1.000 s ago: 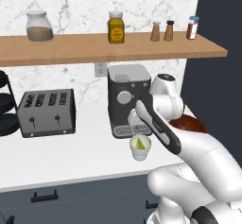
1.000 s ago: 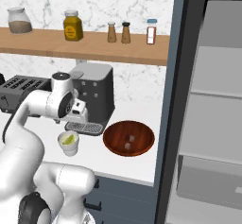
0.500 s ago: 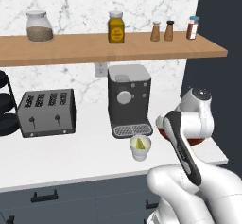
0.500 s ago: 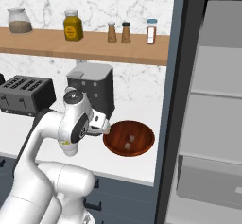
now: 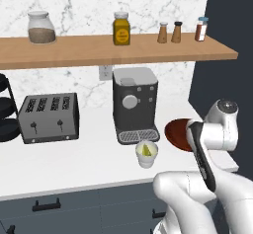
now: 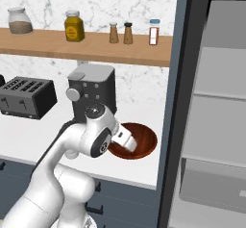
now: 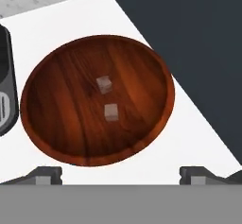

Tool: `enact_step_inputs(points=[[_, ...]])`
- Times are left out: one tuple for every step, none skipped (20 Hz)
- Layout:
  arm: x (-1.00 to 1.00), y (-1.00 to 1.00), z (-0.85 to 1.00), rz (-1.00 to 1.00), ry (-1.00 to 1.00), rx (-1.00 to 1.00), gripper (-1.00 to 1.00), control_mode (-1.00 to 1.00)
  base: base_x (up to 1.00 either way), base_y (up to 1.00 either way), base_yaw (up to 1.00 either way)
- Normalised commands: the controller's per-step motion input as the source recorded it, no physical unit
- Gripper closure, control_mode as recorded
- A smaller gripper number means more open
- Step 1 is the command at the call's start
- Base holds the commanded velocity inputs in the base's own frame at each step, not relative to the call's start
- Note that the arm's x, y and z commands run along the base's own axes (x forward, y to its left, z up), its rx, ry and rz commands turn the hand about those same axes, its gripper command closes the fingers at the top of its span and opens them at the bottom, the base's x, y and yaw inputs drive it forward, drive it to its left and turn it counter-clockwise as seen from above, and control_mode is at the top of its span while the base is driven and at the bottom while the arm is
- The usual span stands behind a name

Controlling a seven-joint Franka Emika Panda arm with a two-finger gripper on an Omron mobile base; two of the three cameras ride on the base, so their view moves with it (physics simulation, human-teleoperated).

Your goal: Grab a lemon wedge from the fridge and one ice cube from the ice bowl, and put them in the glass of lemonade.

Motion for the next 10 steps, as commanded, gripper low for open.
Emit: enact_step_inputs(points=[[0.65, -0.61, 0.00, -0.07, 0.00, 0.01, -1.00, -1.00, 0.00, 0.00, 0.00], [0.77, -0.34, 0.00, 0.00, 0.00, 0.01, -1.00, -1.00, 0.00, 0.00, 0.00], [0.75, -0.21, -0.02, 0.05, 0.00, 0.00, -1.00, -1.00, 0.00, 0.00, 0.00], [0.74, -0.10, -0.03, 0.04, 0.00, 0.00, -1.00, -1.00, 0.00, 0.00, 0.00], [0.66, -0.12, -0.06, 0.06, 0.00, 0.00, -1.00, -1.00, 0.00, 0.00, 0.00], [0.61, -0.07, -0.09, 0.10, 0.01, 0.00, -1.00, -1.00, 0.00, 0.00, 0.00], [0.55, 0.00, -0.01, 0.14, 0.04, 0.00, -1.00, -1.00, 0.00, 0.00, 0.00], [0.47, 0.00, 0.00, 0.18, 0.10, 0.00, -1.00, -1.00, 0.00, 0.00, 0.00], [0.49, 0.00, -0.05, 0.22, 0.16, 0.00, -1.00, -1.00, 0.00, 0.00, 0.00], [0.51, 0.00, -0.10, 0.25, 0.15, 0.00, -1.00, -1.00, 0.00, 0.00, 0.00]])
